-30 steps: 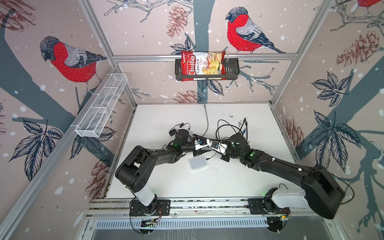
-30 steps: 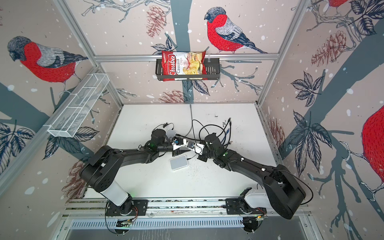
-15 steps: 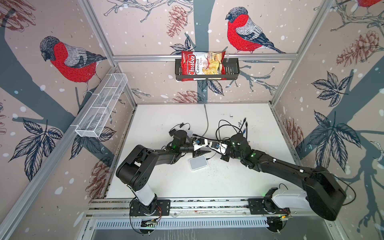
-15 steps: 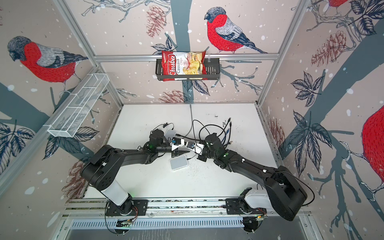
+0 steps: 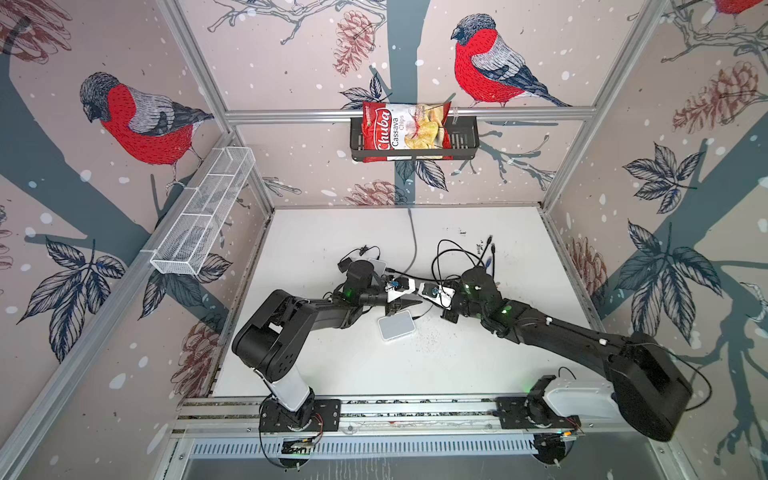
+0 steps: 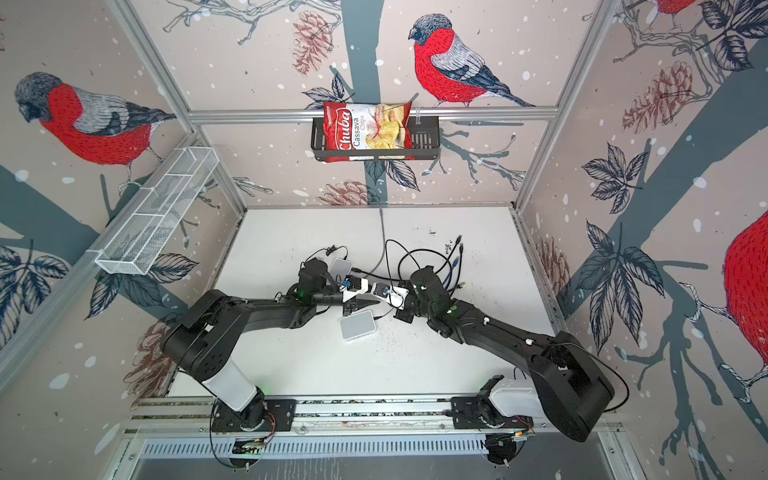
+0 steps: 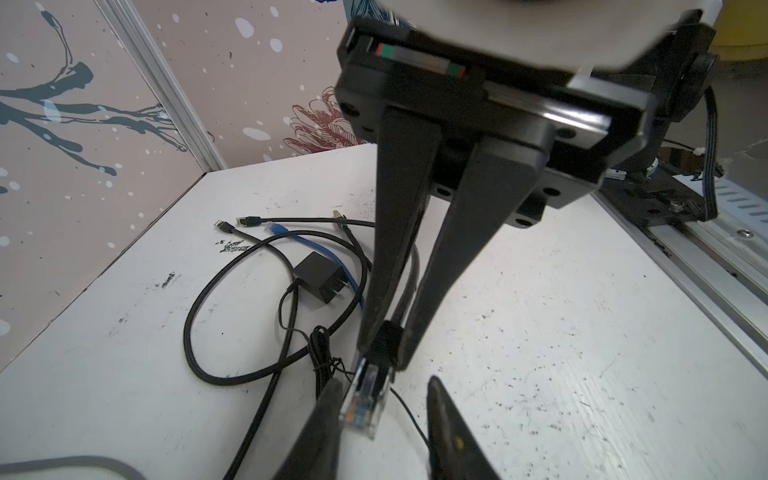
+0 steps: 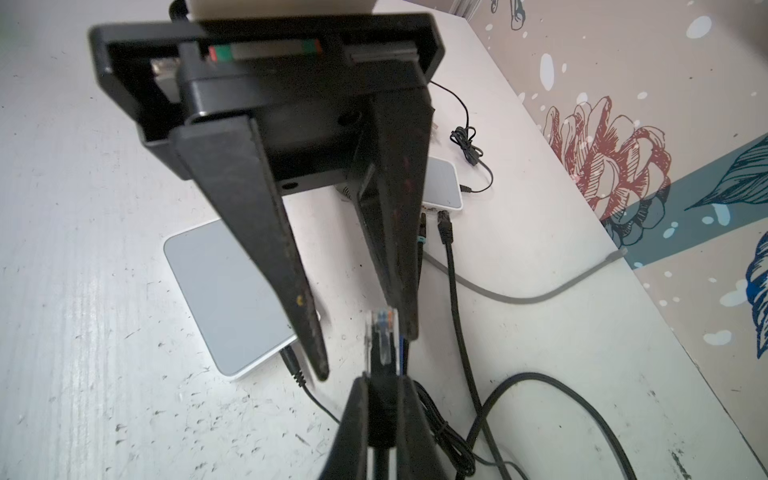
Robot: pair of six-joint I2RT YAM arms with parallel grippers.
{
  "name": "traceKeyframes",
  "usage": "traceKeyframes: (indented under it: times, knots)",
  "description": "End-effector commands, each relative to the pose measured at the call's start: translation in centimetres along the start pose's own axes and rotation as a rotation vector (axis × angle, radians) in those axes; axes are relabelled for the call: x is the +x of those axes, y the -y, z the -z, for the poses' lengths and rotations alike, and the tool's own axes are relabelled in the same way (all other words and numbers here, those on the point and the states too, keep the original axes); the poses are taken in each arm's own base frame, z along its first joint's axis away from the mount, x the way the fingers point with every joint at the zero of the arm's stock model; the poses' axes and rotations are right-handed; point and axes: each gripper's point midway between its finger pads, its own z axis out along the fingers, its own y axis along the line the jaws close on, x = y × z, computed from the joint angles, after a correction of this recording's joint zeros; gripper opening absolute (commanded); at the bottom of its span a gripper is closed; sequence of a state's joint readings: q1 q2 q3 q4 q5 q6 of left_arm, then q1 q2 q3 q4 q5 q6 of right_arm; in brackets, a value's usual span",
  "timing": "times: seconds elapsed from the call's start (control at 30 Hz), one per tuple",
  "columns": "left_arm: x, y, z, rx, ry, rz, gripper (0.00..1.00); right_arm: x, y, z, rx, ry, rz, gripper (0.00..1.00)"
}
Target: Insert the plug into the switch port
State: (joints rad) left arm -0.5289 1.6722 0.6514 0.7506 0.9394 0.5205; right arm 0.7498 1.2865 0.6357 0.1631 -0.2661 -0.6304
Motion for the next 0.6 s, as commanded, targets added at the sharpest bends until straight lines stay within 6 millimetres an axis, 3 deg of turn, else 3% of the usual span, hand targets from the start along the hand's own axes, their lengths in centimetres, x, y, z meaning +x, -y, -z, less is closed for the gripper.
traceKeyframes:
  times: [0.0, 0.3, 0.57]
  knots:
    - [-0.49, -0.18, 0.00, 0.005, 0.017, -0.018, 0.28, -0.92, 0.47, 0.10, 0.016, 0.032, 0.018, 0.04]
    - [-0.65, -0.50, -0.05, 0.006, 0.013, -0.028, 0.19, -1.00, 0.52, 0.09, 0.015, 0.030, 0.013, 0.06]
    - [-0.52, -0.88, 0.68, -0.014, 0.000, -0.027, 0.18, -0.46, 0.86, 0.40, 0.036, -0.001, 0.002, 0.25]
